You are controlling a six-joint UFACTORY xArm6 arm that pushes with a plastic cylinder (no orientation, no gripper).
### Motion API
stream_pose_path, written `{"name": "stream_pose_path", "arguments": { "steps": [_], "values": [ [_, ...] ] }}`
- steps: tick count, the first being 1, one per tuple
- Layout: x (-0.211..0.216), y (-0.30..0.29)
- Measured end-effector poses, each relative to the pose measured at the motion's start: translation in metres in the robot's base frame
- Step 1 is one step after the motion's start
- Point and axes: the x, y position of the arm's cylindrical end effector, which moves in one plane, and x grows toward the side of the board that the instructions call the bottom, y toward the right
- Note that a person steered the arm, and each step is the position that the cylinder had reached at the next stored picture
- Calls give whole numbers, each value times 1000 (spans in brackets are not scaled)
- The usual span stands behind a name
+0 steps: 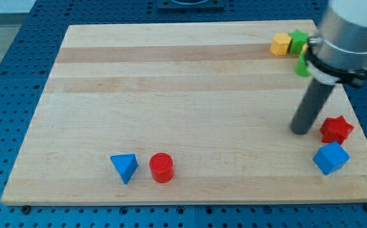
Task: Move the blue triangle diagonally top right to the red circle
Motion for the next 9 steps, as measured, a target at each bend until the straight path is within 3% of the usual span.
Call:
{"name": "stream_pose_path", "arguments": {
  "steps": [3, 9],
  "values": [
    [0, -126],
    [0, -287]
  ]
}}
